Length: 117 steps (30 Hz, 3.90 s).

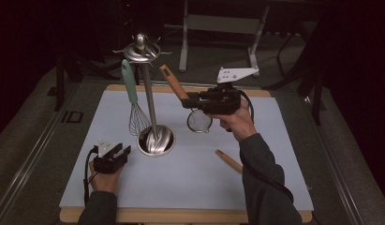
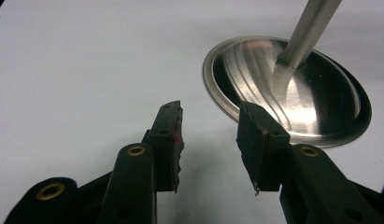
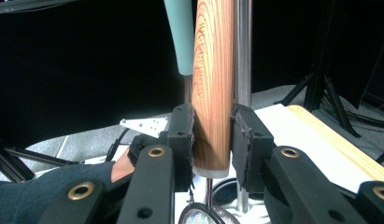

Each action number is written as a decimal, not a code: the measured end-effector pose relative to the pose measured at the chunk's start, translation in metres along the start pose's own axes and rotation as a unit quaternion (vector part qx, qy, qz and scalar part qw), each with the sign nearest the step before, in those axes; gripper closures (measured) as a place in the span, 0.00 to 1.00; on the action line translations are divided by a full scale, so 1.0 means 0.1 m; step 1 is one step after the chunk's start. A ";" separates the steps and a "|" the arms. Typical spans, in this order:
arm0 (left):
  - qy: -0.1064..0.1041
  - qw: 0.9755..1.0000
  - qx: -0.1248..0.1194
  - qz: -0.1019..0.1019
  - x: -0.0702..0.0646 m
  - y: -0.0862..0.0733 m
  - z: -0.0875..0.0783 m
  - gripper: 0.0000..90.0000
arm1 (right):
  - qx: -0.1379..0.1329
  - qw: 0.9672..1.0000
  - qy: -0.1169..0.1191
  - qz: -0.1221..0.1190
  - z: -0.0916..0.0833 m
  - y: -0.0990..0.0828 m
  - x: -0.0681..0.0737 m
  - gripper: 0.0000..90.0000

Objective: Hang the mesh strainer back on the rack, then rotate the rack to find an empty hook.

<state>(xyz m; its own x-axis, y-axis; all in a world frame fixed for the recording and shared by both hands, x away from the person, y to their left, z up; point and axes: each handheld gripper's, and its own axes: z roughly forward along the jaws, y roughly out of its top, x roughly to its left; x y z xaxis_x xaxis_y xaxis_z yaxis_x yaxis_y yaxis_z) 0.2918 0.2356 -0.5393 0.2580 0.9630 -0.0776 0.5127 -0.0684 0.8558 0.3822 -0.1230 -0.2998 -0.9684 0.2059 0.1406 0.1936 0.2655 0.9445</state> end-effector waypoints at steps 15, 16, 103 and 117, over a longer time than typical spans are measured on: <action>0.000 1.000 -0.001 0.000 0.00 0.00 0.00 0.67 | -0.030 0.999 0.027 -0.008 0.01 0.11 0.08 0.79; 0.000 1.000 -0.001 0.000 0.00 0.00 0.00 0.67 | -0.033 0.999 0.029 -0.009 0.01 0.12 0.09 0.79; -0.001 1.000 -0.007 0.002 -0.01 -0.01 -0.01 0.71 | 0.157 0.981 -0.114 -0.021 0.19 -0.64 0.04 0.72; -0.021 0.999 -0.044 -0.012 -0.05 0.10 -0.18 0.77 | 0.192 0.972 -0.134 0.015 0.07 -1.13 0.02 0.73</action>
<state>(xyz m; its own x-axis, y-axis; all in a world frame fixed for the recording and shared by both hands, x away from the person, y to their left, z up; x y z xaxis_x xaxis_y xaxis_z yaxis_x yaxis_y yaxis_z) 0.2803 0.2345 -0.5213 0.2821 0.9521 -0.1184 0.4463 -0.0210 0.8946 0.3590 -0.1462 -0.4076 -0.8958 0.4431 0.0345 0.3147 0.5776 0.7532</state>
